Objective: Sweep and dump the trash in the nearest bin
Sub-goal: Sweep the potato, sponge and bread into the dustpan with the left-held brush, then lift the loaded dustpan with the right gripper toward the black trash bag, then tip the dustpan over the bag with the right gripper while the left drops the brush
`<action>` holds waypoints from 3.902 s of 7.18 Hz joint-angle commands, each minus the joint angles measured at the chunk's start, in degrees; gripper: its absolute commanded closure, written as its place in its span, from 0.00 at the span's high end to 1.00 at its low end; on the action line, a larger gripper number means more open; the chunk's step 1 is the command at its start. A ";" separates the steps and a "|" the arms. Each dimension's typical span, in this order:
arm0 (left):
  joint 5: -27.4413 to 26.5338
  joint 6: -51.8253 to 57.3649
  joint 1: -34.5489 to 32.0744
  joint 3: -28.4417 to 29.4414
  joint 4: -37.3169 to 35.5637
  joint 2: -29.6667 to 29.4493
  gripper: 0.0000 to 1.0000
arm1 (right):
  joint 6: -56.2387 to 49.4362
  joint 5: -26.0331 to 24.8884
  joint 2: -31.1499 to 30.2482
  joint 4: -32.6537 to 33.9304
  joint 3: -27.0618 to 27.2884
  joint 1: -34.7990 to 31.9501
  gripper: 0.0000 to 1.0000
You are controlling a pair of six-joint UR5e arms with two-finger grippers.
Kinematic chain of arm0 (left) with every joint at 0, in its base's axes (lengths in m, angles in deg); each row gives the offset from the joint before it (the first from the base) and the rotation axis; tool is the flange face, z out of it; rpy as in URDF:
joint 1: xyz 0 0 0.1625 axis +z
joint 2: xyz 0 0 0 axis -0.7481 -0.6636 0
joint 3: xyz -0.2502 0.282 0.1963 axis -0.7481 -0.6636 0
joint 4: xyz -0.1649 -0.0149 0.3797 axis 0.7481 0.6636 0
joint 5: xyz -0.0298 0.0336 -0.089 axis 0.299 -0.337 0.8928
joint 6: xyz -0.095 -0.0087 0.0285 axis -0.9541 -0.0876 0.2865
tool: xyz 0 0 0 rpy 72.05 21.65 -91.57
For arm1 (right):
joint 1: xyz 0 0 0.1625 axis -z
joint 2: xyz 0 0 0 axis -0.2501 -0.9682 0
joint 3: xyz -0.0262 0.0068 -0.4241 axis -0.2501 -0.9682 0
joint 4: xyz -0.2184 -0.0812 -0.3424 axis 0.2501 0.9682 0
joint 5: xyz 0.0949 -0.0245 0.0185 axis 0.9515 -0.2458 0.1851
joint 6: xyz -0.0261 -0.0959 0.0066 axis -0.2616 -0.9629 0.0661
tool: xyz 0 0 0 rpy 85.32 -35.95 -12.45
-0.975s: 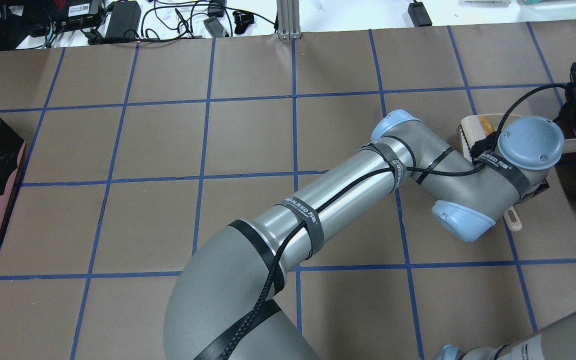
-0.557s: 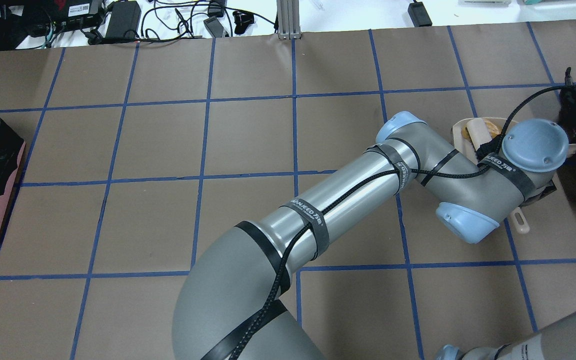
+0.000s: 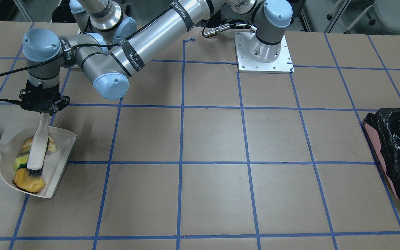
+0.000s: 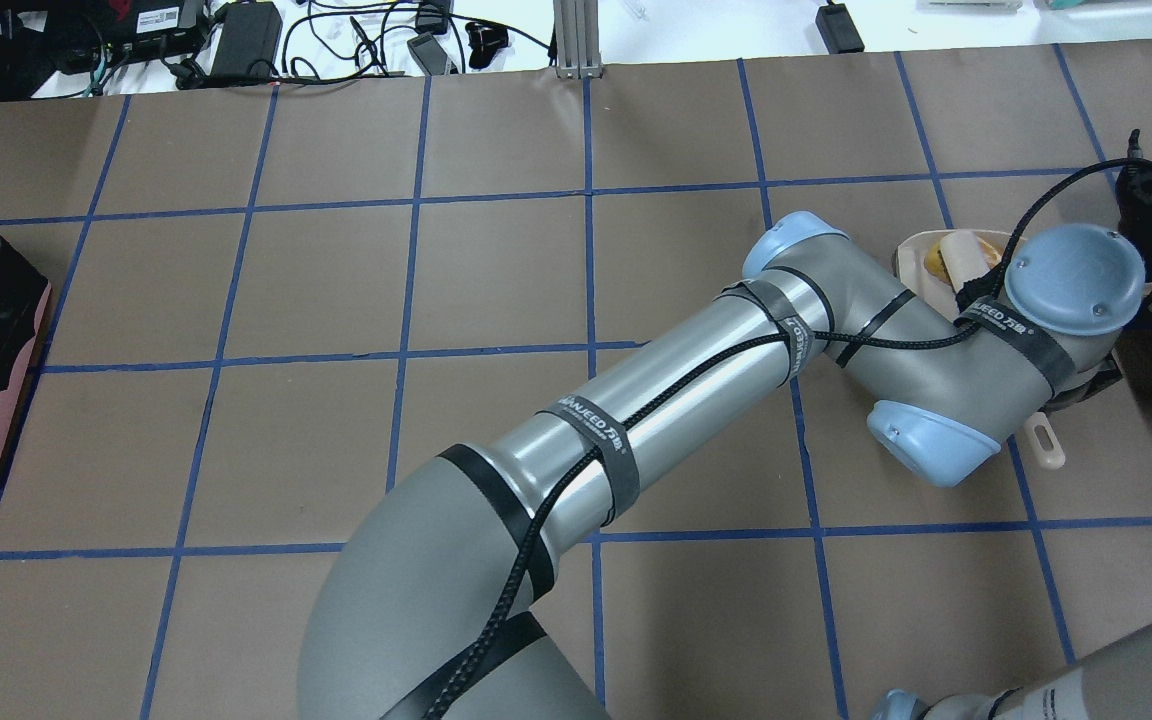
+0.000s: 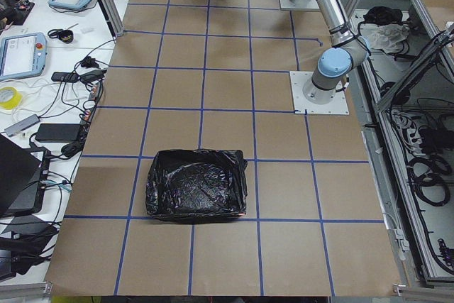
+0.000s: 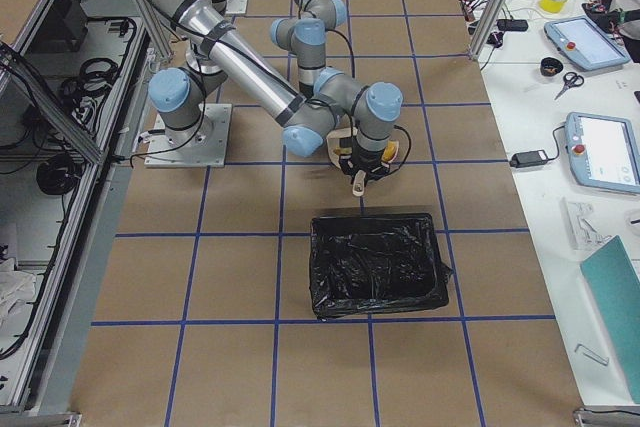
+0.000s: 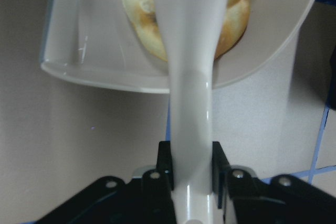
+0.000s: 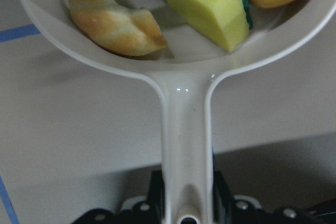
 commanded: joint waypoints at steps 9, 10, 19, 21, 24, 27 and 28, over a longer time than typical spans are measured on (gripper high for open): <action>-6.91 25.77 23.40 -30.38 18.30 28.52 0.00 | -1.02 18.66 -1.46 -25.73 -16.13 5.44 0.00; -6.82 32.45 25.59 -36.78 17.43 31.59 0.00 | -1.37 19.98 -1.55 -30.45 -18.51 7.36 0.00; -5.42 36.91 23.86 -54.25 17.16 39.62 0.00 | -11.81 9.90 7.32 -31.64 -38.38 15.46 0.00; -5.42 38.49 23.77 -54.34 17.16 39.18 0.00 | -15.68 6.56 8.81 -31.38 -41.54 16.17 0.00; -5.50 38.66 23.85 -54.77 17.33 38.74 0.00 | -21.66 1.53 11.10 -30.85 -45.07 19.59 0.00; -5.33 38.40 23.77 -56.18 17.25 38.57 0.00 | -21.94 -0.31 13.92 -22.69 -45.60 21.09 0.00; -5.33 38.40 23.77 -56.18 17.24 38.57 0.23 | -21.94 -0.31 14.88 -21.37 -45.77 21.09 0.00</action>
